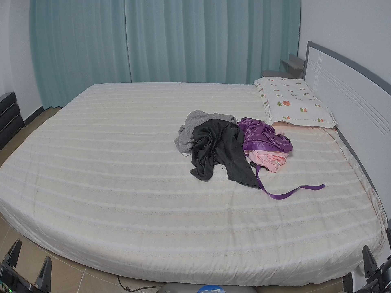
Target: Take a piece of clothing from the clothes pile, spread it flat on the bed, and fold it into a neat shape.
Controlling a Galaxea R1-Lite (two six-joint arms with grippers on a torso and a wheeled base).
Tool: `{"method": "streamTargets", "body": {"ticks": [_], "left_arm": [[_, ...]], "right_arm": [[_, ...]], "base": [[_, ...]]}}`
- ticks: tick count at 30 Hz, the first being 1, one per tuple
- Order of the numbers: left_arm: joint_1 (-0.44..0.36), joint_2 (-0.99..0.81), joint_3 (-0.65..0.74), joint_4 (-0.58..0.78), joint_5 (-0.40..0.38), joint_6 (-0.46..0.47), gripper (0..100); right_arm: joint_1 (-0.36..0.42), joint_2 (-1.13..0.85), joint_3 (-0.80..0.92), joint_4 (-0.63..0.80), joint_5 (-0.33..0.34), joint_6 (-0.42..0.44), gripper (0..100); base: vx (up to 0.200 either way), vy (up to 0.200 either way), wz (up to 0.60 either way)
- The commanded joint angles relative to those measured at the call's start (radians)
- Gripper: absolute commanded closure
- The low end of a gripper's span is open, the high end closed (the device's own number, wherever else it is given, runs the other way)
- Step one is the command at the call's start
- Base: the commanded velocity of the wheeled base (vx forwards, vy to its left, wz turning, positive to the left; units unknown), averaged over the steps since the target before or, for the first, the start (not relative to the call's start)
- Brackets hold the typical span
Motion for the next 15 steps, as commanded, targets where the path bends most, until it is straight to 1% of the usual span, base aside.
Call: {"method": "streamTargets", "body": {"ticks": [1, 2, 4, 7, 9, 10, 12, 13, 14, 15], "left_arm": [[0.0, -0.018, 0.018, 0.0, 0.0, 0.0, 0], [0.0, -0.018, 0.018, 0.0, 0.0, 0.0, 0], [0.0, -0.018, 0.018, 0.0, 0.0, 0.0, 0], [0.0, -0.018, 0.018, 0.0, 0.0, 0.0, 0], [0.0, -0.018, 0.018, 0.0, 0.0, 0.0, 0], [0.0, -0.016, 0.018, 0.0, 0.0, 0.0, 0], [0.0, -0.016, 0.018, 0.0, 0.0, 0.0, 0], [0.0, -0.018, 0.018, 0.0, 0.0, 0.0, 0], [0.0, -0.018, 0.018, 0.0, 0.0, 0.0, 0], [0.0, -0.018, 0.018, 0.0, 0.0, 0.0, 0]], "right_arm": [[0.001, 0.127, -0.226, -0.026, 0.003, 0.095, 0], [-0.001, 0.175, -0.257, -0.025, 0.006, 0.115, 0], [0.002, 0.275, -0.283, -0.041, 0.018, 0.106, 0], [0.018, 0.397, -0.268, -0.051, 0.05, 0.106, 0], [0.025, 0.465, -0.254, -0.054, 0.058, 0.112, 0], [0.039, 0.554, -0.254, -0.064, 0.061, 0.135, 0], [0.067, 0.667, -0.268, -0.107, 0.074, 0.173, 0], [0.07, 0.677, -0.271, -0.11, 0.075, 0.175, 0], [0.101, 0.802, -0.303, -0.181, 0.084, 0.201, 0], [0.11, 0.867, -0.318, -0.213, 0.084, 0.207, 0]], "base": [[0.0, 0.0, 0.0], [0.0, 0.0, 0.0], [0.0, 0.0, 0.0], [0.0, 0.0, 0.0], [0.0, 0.0, 0.0], [0.0, 0.0, 0.0], [0.0, 0.0, 0.0], [0.0, 0.0, 0.0], [0.0, 0.0, 0.0], [0.0, 0.0, 0.0]]}}
